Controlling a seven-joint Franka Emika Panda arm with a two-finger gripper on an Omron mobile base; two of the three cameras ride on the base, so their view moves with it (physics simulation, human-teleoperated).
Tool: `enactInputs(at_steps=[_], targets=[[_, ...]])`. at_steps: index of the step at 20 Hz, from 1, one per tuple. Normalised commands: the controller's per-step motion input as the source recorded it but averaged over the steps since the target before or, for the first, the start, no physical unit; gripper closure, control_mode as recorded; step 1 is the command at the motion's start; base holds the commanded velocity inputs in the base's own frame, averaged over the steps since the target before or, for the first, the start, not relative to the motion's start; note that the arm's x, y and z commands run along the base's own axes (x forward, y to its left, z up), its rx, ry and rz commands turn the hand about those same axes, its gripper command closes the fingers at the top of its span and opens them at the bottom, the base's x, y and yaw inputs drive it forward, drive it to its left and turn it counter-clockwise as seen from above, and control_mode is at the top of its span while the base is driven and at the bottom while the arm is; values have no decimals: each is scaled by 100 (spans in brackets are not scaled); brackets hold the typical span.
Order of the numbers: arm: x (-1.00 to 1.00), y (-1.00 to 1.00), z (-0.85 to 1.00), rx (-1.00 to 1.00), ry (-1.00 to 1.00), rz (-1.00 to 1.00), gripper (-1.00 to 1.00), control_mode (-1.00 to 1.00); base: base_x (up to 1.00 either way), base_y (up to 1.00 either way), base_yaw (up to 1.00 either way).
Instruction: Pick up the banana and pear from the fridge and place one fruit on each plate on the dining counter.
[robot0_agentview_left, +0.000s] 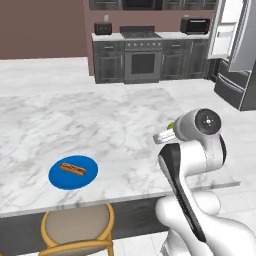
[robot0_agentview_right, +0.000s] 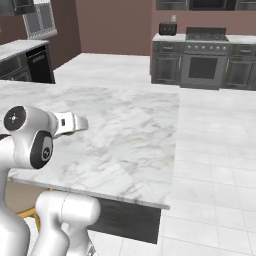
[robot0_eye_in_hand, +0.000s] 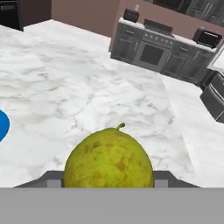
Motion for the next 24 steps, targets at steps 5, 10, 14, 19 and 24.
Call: enactInputs(at_steps=[5,10,14,19,24], targets=[[-9,18,0,-1,0,59,100,-100,0,0,0],[1,31,-12,0,0,54,100,-100,0,0,0],[6,64,-17,0,0,29,100,-100,0,0,0],[18,73,-18,0,0,16,100,-100,0,0,0],[9,46,-24,0,1,14,100,-100,0,0,0]])
